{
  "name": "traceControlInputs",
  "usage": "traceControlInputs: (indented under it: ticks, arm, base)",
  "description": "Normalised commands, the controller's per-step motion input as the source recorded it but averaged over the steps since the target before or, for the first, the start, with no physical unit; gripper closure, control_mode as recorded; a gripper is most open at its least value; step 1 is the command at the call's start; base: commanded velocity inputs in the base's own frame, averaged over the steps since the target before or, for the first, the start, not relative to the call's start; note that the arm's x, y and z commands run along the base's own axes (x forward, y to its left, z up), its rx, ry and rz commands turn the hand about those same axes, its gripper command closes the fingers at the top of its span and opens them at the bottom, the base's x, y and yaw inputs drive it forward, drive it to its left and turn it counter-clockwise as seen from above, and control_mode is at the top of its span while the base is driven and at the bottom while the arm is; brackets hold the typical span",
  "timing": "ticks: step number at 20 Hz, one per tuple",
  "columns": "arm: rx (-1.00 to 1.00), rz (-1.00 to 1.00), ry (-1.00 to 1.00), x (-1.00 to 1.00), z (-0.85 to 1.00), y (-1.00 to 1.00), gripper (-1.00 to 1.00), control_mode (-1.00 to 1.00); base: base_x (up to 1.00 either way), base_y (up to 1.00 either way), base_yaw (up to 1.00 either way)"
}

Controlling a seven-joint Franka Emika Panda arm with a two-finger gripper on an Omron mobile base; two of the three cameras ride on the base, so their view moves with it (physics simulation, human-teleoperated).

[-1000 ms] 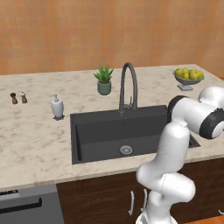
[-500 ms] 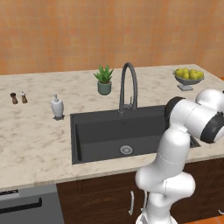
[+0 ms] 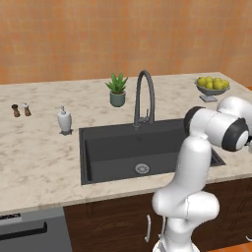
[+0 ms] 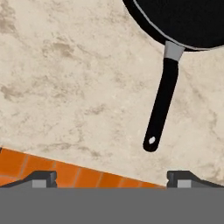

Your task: Pick the pan and sponge and place them into the sink. Then turn on the water.

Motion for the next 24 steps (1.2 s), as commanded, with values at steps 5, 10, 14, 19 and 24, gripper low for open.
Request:
traceControlInputs:
  ticks: [5, 10, 14, 19, 24]
  arm:
    - [0.15, 0.0, 0.0, 0.04, 0.0, -0.19, -1.0, -1.0]
    - [0.14, 0.0, 0.0, 0.3, 0.0, -0.09, -1.0, -1.0]
    - [0.06, 0.0, 0.0, 0.3, -0.25, -0.05, -1.0, -1.0]
    - [0.0, 0.0, 0.0, 0.28, -0.39, -0.01, -1.0, -1.0]
    - [0.0, 0.0, 0.0, 0.13, -0.3, -0.14, -1.0, -1.0]
  base:
    - [0.0, 0.0, 0.0]
    - [0.0, 0.0, 0.0]
    - [0.0, 0.0, 0.0]
    - [0.0, 0.0, 0.0]
    - [0.0, 0.0, 0.0]
